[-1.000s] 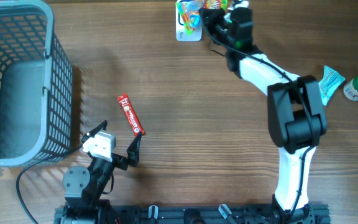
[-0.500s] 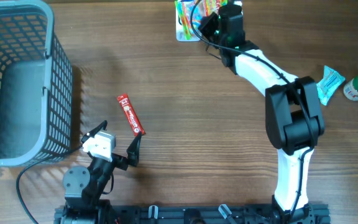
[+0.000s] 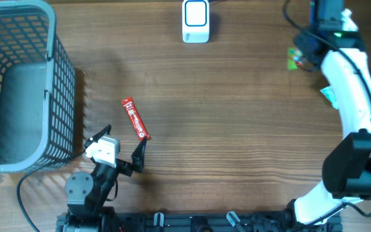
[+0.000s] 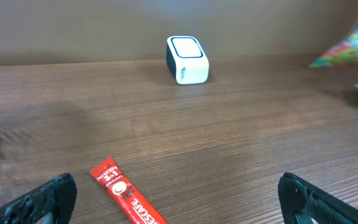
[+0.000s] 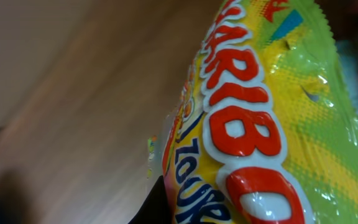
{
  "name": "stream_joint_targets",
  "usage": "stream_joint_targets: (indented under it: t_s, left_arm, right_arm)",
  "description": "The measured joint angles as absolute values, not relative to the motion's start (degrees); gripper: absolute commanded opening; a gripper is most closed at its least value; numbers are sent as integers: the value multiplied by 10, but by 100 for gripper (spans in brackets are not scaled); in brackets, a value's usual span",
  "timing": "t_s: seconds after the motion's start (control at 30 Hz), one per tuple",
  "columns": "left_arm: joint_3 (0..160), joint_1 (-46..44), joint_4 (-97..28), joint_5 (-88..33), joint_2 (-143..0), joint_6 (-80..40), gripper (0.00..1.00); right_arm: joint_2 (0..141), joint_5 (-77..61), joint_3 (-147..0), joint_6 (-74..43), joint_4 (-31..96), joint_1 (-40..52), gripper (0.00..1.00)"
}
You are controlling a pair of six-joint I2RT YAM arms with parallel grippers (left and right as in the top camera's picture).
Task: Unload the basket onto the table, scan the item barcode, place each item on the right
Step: 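Move the Haribo bag right and drop it near the wipes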
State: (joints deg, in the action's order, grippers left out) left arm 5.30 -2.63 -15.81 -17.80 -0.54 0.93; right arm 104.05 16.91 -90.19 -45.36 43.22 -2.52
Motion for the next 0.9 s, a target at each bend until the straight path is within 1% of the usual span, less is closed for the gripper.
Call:
stream_joint_targets:
  t_s: [0.03, 0.13, 0.27, 0.3, 0.33, 0.37, 0.4, 0.47, 0.57, 0.67, 0.73, 0.8, 0.9]
  left_arm:
    - [53, -26, -158, -178, -5, 9, 100]
    - [53, -26, -158, -178, -5, 9, 100]
    - [53, -26, -158, -178, -5, 9, 100]
    - [53, -26, -158, -178, -5, 9, 100]
    - [53, -26, -158, -178, -5, 9, 100]
    - [53, -26, -158, -178, -5, 9, 100]
    - [53, -26, -158, -178, -5, 9, 100]
    - [53, -26, -158, -178, -5, 9, 100]
    - [53, -26, -158, -178, -5, 9, 100]
    - [53, -26, -158, -178, -5, 9, 100]
    - [53, -26, -158, -178, -5, 9, 100]
    - [53, -26, -158, -178, -5, 9, 100]
    - [53, -26, -158, -178, -5, 9, 100]
  right_arm:
    - [1047, 183, -873, -443, 409, -59, 4]
    - [1075, 176, -815, -389, 309, -104, 4]
    - [1121, 121, -767, -348, 256, -164, 6]
    - [1124, 104, -765, -337, 242, -176, 22]
    - [1125, 88, -765, -324, 229, -188, 59]
    - [1125, 78, -765, -313, 222, -197, 88]
    - [1125, 70, -765, -308, 219, -205, 100]
    - [1125, 50, -765, -300, 218, -220, 100]
    - [1124, -46, -766, -283, 220, -243, 100]
    - [1096, -134, -766, -282, 238, -233, 100]
    - [1051, -176, -767, -283, 273, -207, 100]
    - [997, -210, -774, -284, 328, -158, 100]
    - [965, -232, -781, -268, 389, -77, 100]
